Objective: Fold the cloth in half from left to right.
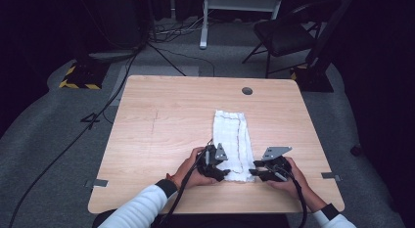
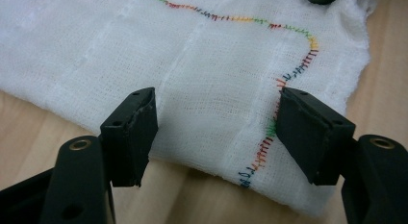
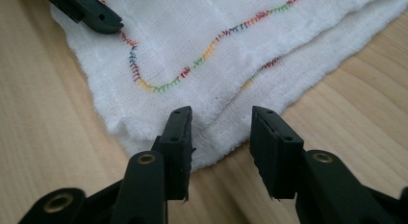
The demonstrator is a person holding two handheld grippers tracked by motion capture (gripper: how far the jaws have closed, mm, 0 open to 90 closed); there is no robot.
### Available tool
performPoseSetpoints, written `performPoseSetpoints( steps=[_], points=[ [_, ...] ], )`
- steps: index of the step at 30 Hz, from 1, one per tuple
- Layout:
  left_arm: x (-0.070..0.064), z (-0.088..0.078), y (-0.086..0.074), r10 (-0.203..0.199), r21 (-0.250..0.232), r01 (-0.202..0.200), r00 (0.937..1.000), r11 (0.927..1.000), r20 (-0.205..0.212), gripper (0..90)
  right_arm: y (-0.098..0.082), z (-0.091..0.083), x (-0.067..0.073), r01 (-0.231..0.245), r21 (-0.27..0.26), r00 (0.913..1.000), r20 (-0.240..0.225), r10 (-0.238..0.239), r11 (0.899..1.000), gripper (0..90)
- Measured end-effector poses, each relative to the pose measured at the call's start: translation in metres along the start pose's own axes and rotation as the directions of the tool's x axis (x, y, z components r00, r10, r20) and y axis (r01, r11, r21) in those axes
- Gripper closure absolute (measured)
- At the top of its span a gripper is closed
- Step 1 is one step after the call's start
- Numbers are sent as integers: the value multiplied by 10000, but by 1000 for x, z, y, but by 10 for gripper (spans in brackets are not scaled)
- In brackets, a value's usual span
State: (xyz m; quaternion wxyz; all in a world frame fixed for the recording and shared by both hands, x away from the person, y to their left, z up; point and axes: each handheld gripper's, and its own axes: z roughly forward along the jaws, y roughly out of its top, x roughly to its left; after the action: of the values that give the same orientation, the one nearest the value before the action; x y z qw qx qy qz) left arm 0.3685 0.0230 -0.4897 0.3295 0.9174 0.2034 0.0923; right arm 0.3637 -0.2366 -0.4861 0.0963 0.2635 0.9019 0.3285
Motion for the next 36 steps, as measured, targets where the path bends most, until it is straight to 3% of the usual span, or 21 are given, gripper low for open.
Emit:
performPoseSetpoints(
  steps=[3, 7, 9, 16, 18, 20, 22, 24, 26, 28, 33, 36],
  points=[
    [-8, -9, -8, -118, 22, 118, 9997, 9999, 218, 268, 0, -1, 14, 326, 131, 9992, -253, -323, 9994, 553],
    [-15, -25, -13, 9, -253, -7, 10000, 9997, 99, 246, 2, -6, 17, 426, -17, 9984, -365, -426, 9991, 525],
    [-12, -33, -13, -103, -367, 105, 9999, 9993, 66, 228, 6, -11, 14, 423, -220, 9989, -168, -426, 9989, 505],
    [25, -44, -4, -591, -1045, 499, 9945, 9933, -866, 225, 31, -21, -18, 92, -1079, 9954, 958, 12, 9941, 451],
    [38, -45, 2, -712, -1212, 566, 9902, 9910, -1201, 225, 40, -20, -29, 75, -1321, 9939, 1104, 72, 9912, 453],
    [52, -45, 10, -910, -1382, 733, 9878, 9877, -1265, 231, 48, -16, -41, -150, -1382, 9929, 1145, 310, 9903, 447],
    [65, -43, 18, -825, -1401, 603, 9839, 9883, -1583, 250, 57, -8, -53, -193, -1309, 9905, 1326, 368, 9912, 447],
    [80, -36, 25, -1074, -1249, 875, 9808, 9883, -1628, 270, 66, 1, -65, -309, -1255, 9879, 1472, 494, 9916, 453],
    [95, -27, 30, -1323, -1138, 1116, 9721, 9872, -1935, 276, 74, 11, -75, -476, -1244, 9870, 1464, 658, 9911, 466],
    [108, -17, 34, -1581, -922, 1425, 9685, 9855, -1925, 281, 87, 25, -85, -354, -1018, 9828, 1771, 531, 9942, 480],
    [130, 8, 43, -1922, -578, 1847, 9642, 9811, -1825, 276, 101, 42, -95, -400, -731, 9811, 1860, 530, 9965, 484],
    [136, 23, 47, -1886, -378, 1848, 9567, 9820, -2216, 274, 108, 55, -101, -386, -413, 9779, 2040, 463, 9984, 492]
  ],
)
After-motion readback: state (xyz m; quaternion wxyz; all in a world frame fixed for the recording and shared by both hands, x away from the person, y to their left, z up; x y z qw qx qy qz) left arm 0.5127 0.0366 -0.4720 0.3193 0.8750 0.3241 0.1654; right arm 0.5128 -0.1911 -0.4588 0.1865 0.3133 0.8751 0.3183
